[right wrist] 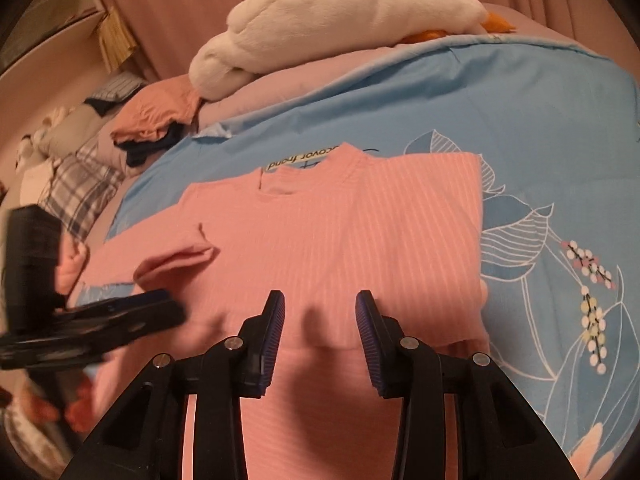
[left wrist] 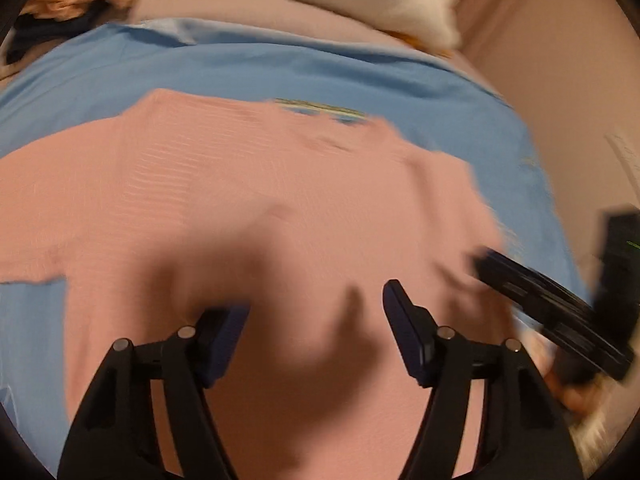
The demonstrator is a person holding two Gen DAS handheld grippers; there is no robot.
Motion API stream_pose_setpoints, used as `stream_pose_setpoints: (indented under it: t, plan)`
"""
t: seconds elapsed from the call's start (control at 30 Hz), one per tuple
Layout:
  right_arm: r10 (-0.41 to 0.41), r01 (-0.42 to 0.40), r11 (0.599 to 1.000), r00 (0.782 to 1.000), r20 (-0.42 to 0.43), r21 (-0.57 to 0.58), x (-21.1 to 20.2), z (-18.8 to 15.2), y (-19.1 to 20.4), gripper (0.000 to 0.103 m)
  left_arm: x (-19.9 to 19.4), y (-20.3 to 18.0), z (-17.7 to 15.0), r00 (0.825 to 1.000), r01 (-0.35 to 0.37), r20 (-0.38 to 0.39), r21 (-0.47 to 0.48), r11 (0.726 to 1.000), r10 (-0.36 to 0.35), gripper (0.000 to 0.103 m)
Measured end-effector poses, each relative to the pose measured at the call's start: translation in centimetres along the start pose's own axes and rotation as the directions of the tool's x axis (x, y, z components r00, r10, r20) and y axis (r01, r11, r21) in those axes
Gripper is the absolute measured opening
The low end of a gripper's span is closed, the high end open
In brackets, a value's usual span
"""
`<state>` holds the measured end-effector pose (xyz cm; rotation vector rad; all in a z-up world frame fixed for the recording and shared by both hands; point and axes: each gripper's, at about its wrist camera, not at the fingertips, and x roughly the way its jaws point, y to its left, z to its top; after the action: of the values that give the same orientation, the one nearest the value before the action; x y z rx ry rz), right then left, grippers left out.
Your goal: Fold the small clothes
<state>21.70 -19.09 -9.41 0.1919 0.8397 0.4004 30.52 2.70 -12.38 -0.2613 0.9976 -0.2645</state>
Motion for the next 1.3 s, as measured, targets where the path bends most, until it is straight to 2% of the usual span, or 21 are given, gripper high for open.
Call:
stream_pose_setpoints:
  t: [0.1, 0.13, 0.2, 0.23, 0.33, 0.4, 0.43, 0.47, 0.53, 0.7, 0.8, 0.97, 1.1, 1.2, 1.23, 1.3]
  plan:
    - [-0.002, 0.002, 1.000, 1.000, 0.019, -0.014, -0.4, 0.4, 0.0, 0.040, -1.1, 4.3, 0.7, 0.993, -0.055, 0.091, -0.145, 0.988, 0.069, 0.065]
    - [-0.013, 0.013, 1.000, 1.000, 0.028, -0.028, -0.6, 0.5, 0.1, 0.040, -1.7, 5.0, 0.7, 0.990, -0.074, 0.108, -0.168, 0.983, 0.093, 0.065]
    - [-0.041, 0.042, 0.999, 0.998, 0.041, -0.032, -0.5, 1.0, -0.4, 0.040, -2.7, 6.9, 0.3, 0.976, -0.158, 0.120, -0.203, 0.966, 0.184, 0.065]
    - [-0.052, 0.053, 0.998, 0.998, 0.046, -0.020, -0.4, 1.2, -0.7, 0.040, -3.1, 7.6, 0.1, 0.974, -0.168, 0.115, -0.221, 0.961, 0.196, 0.065]
    - [-0.081, 0.080, 0.997, 0.996, 0.040, 0.017, 0.7, 1.2, -2.0, 0.040, -4.9, 10.6, -1.3, 0.979, -0.135, 0.108, -0.286, 0.949, 0.171, 0.065]
    - [-0.141, 0.141, 0.990, 0.987, -0.074, -0.005, 3.2, 0.5, -2.4, 0.040, -6.6, 12.2, -2.2, 0.978, -0.128, 0.114, -0.327, 0.937, 0.173, 0.067]
    - [-0.170, 0.167, 0.985, 0.981, -0.099, -0.041, 3.9, 0.0, -2.2, 0.040, -7.6, 13.3, -2.7, 0.978, -0.116, 0.121, -0.353, 0.928, 0.168, 0.072]
    - [-0.192, 0.187, 0.979, 0.979, -0.073, -0.079, 3.7, -0.1, -1.6, 0.040, -8.7, 14.7, -3.2, 0.977, -0.110, 0.129, -0.389, 0.915, 0.172, 0.078]
    - [-0.213, 0.203, 0.972, 0.974, -0.079, -0.117, 3.2, 0.1, -0.5, 0.040, -10.5, 17.4, -3.9, 0.969, -0.114, 0.144, -0.454, 0.884, 0.199, 0.081]
    - [-0.120, 0.121, 0.989, 0.993, 0.013, -0.089, 0.3, 0.8, 1.4, 0.040, -11.8, 22.6, -4.2, 0.967, -0.058, 0.167, -0.592, 0.804, 0.193, 0.081]
    - [-0.074, 0.076, 0.992, 0.997, 0.027, -0.098, -0.4, 0.5, 2.9, 0.040, -12.1, 25.2, -3.8, 0.955, -0.037, 0.206, -0.635, 0.771, 0.215, 0.081]
    - [-0.030, 0.033, 0.992, 0.999, 0.029, -0.121, -0.6, -0.3, 5.0, 0.040, -11.7, 30.3, -2.4, 0.934, 0.069, 0.292, -0.714, 0.697, 0.207, 0.081]
    - [-0.019, 0.020, 0.994, 1.000, 0.010, -0.111, -0.2, -0.9, 6.0, 0.040, -11.5, 32.1, -0.8, 0.926, 0.093, 0.314, -0.729, 0.678, 0.211, 0.081]
    - [-0.027, 0.027, 0.992, 1.000, -0.004, -0.120, 0.1, -1.5, 6.9, 0.040, -11.4, 32.7, -0.3, 0.925, 0.086, 0.313, -0.727, 0.682, 0.217, 0.077]
    - [-0.027, 0.026, 0.992, 1.000, -0.009, -0.121, 0.3, -1.6, 7.1, 0.040, -11.4, 32.7, -0.1, 0.924, 0.079, 0.312, -0.723, 0.687, 0.222, 0.072]
    - [-0.033, 0.030, 0.992, 0.999, -0.018, -0.124, 0.6, -1.8, 7.4, 0.040, -11.3, 32.9, 0.0, 0.926, 0.044, 0.289, -0.721, 0.691, 0.243, 0.046]
